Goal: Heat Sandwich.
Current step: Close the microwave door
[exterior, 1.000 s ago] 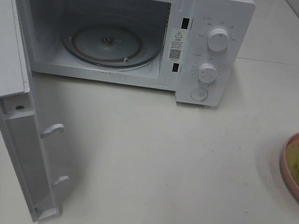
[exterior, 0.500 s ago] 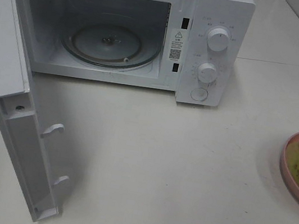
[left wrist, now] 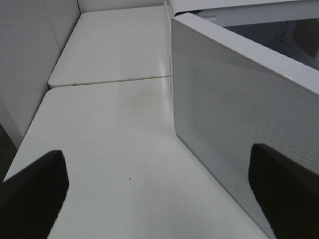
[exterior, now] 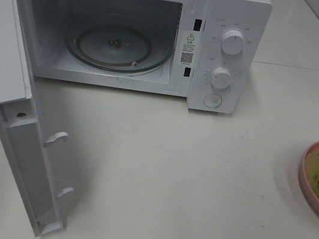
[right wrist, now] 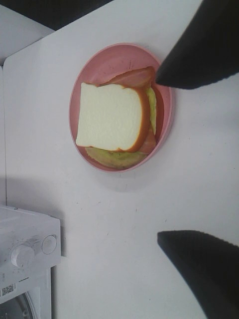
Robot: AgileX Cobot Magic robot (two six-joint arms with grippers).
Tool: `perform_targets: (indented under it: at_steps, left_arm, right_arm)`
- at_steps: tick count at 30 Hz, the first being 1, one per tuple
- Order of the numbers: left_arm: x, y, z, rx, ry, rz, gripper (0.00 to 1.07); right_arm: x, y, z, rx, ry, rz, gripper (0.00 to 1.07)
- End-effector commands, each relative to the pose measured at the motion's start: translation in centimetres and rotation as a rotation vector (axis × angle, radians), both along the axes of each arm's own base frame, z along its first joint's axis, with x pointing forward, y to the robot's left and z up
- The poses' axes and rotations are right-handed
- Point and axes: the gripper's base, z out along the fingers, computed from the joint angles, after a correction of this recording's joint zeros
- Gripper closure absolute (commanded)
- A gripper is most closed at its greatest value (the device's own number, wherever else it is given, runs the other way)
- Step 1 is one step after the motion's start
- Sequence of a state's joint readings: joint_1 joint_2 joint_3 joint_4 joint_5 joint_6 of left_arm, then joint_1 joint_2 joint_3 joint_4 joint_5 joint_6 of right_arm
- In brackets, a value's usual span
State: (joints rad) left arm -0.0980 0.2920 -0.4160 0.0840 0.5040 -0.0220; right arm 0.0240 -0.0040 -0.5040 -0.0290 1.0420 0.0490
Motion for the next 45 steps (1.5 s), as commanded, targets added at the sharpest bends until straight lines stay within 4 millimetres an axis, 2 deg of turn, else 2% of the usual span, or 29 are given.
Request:
perform_targets:
  at_steps: [1,16,24,33,36,37,38,39,40,43,45]
  left_arm:
    - [1.1,-0.2,-0.2,-0.013,-0.045,-0.013,0.16]
    - [5.0,-0.8,-2.4,-0.047,-0.04,-0.027,0.16]
    - [7.5,-1.1,-3.9,-0.044,0.034,-0.028,0.16]
    - [9.1,-2.1,-4.9,-0.03,0.051,-0.087,0.16]
    - [9.5,-2.7,-5.5,-0.018,0.086,-0.119,0.22]
    - [9.7,-2.9,-5.7,-0.014,0.094,-0.128,0.26]
    - [9.9,-3.1,-6.0,-0.008,0.105,-0.143,0.37]
    - [10.0,-3.2,-6.1,-0.004,0.107,-0.147,0.43]
    - [10.0,-3.2,-6.1,-0.004,0.107,-0.147,0.43]
    - [10.5,-3.4,-6.5,0.03,0.107,-0.168,0.65]
    - [10.6,-3.4,-6.6,0.036,0.106,-0.173,0.68]
  right_arm:
    - [-0.4,-0.1,0.0,-0.015,-0.029,-0.005,0.32]
    - [-0.4,-0.1,0.0,-0.015,-0.029,-0.005,0.32]
    - [-0.4,-0.1,0.0,-0.015,-0.029,-0.005,0.32]
    - [-0.4,-0.1,0.0,-0.015,-0.029,-0.005,0.32]
    - [-0.4,-0.1,0.0,-0.015,-0.029,-0.005,0.32]
    - [-0.4,-0.1,0.0,-0.015,-0.029,-0.005,0.32]
    - [-0.4,-0.1,0.0,-0.015,-0.029,-0.005,0.32]
    - [-0.4,-0.1,0.0,-0.015,-0.029,-0.005,0.32]
    - [-0.4,-0.1,0.0,-0.015,-0.029,-0.005,0.32]
    - [-0.4,-0.1,0.0,-0.015,-0.029,-0.005,0.32]
    - [-0.4,-0.1,0.0,-0.015,-0.029,-0.005,0.32]
